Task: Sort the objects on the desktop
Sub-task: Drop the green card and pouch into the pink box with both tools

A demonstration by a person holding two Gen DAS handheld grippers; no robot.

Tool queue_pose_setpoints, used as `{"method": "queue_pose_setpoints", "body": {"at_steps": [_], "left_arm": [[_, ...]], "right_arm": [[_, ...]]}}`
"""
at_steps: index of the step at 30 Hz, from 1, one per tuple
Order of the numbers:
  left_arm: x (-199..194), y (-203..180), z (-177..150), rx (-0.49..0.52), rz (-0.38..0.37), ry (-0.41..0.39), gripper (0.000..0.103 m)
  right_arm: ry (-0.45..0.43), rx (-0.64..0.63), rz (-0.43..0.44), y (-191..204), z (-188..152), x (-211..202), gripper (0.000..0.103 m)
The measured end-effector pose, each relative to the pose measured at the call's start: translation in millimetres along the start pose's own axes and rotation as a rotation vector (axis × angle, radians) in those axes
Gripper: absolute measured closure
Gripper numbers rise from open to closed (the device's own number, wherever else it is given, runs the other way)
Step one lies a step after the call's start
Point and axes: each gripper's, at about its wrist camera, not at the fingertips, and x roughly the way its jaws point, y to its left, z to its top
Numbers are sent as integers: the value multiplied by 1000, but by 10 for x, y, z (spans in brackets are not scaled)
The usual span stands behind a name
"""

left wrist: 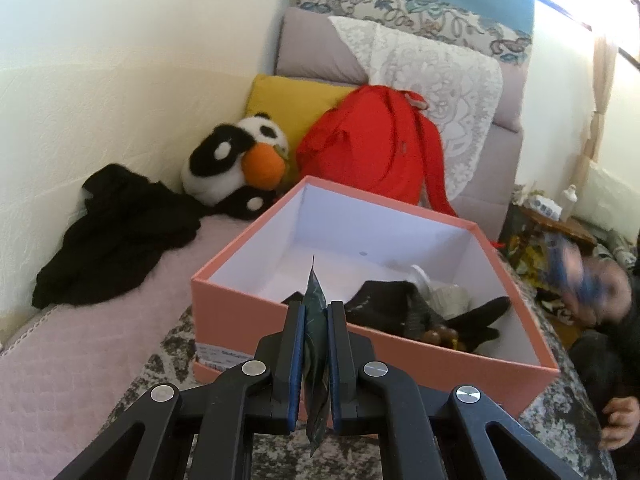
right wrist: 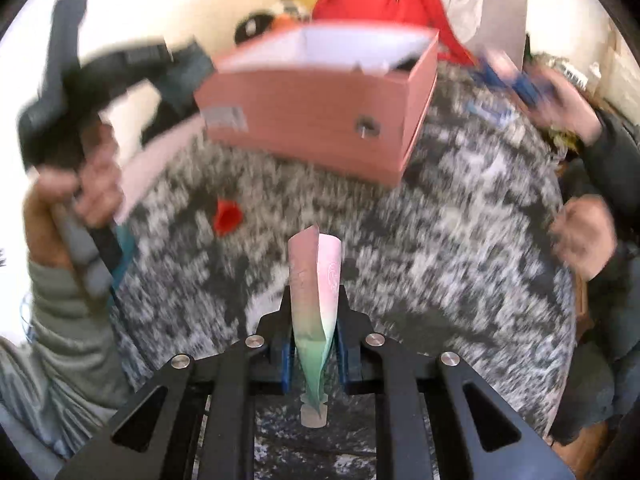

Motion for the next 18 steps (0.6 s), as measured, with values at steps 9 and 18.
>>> {"method": "queue_pose_setpoints", "body": {"at_steps": [9,18], "left_arm": [[-42,-509,416,133,-65,-22,98],[1029,-693,811,37,-43,164,15]], "right_arm": [[-268,-38,49,-394,906,-369,85],[-200,152,172,-828,2171,513,63]]}}
